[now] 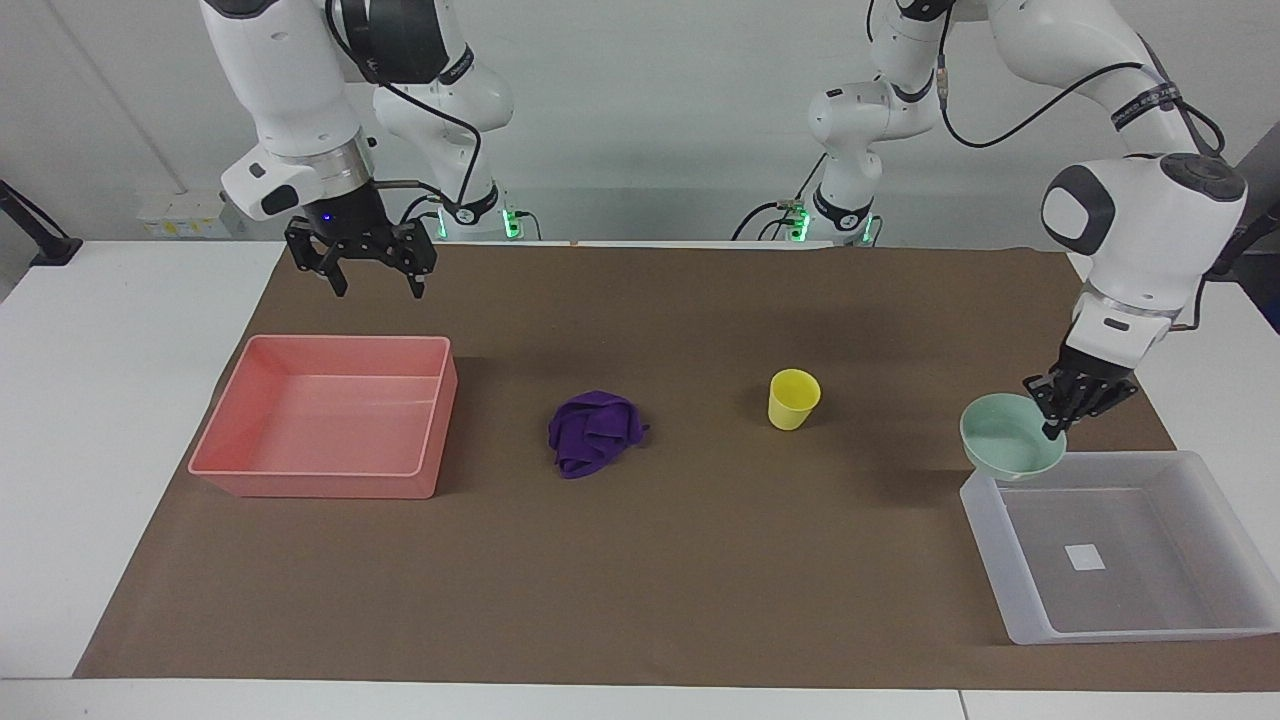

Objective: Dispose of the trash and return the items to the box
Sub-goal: 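Lift the green bowl into the white bin while the right gripper reaches out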

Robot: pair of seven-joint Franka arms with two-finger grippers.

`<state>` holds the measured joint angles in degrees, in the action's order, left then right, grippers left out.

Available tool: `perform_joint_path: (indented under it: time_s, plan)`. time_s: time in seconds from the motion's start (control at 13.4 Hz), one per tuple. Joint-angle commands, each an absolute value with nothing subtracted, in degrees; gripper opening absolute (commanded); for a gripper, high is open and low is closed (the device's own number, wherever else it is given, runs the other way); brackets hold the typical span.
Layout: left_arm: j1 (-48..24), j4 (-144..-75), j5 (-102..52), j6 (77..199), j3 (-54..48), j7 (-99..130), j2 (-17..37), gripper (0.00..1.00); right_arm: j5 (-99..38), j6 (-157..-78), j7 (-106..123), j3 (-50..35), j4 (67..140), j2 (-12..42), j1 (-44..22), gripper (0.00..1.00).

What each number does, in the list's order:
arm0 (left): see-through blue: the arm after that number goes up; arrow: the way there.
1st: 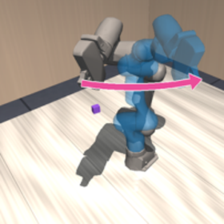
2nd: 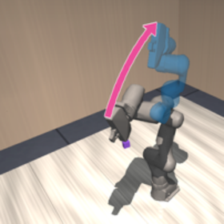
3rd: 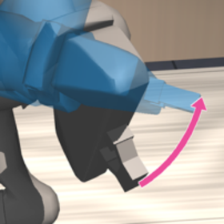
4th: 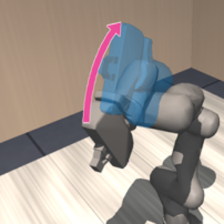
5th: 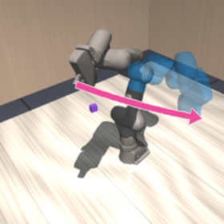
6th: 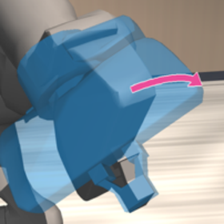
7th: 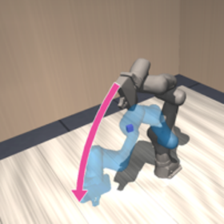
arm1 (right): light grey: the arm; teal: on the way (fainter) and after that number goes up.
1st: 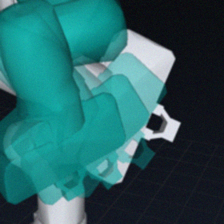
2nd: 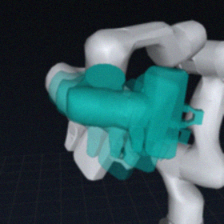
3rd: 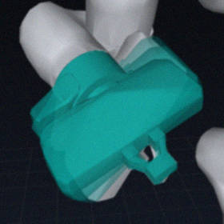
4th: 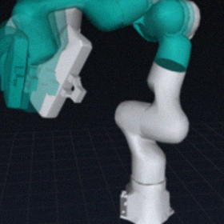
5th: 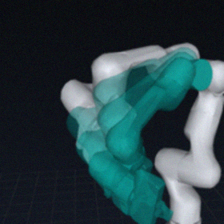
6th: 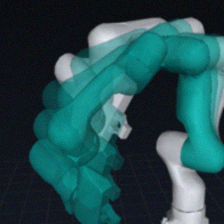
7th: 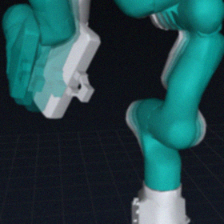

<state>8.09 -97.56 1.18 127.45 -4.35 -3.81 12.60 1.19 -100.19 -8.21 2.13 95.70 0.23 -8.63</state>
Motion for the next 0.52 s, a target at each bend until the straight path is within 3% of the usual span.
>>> perform_joint_path:
  time_s: [0.0, 0.22, 0.45]
  plan:
    - [9.75, -87.39, 1.93, 125.77, -4.66, -4.31, 20.11, 0.0, 0.88, -106.15, -11.85, 1.93, 96.06, 3.94, -10.36, 1.0]
    - [11.68, -73.78, 2.46, 123.67, -4.66, -4.39, 29.94, 0.0, -0.34, -115.63, -13.18, 1.85, 97.99, 9.48, -13.09, 1.0]
    - [13.01, -68.65, 2.72, 124.1, -4.31, -4.39, 36.54, 0.0, -3.6, -124.69, -13.18, 1.76, 102.47, 11.94, -14.75, 1.0]
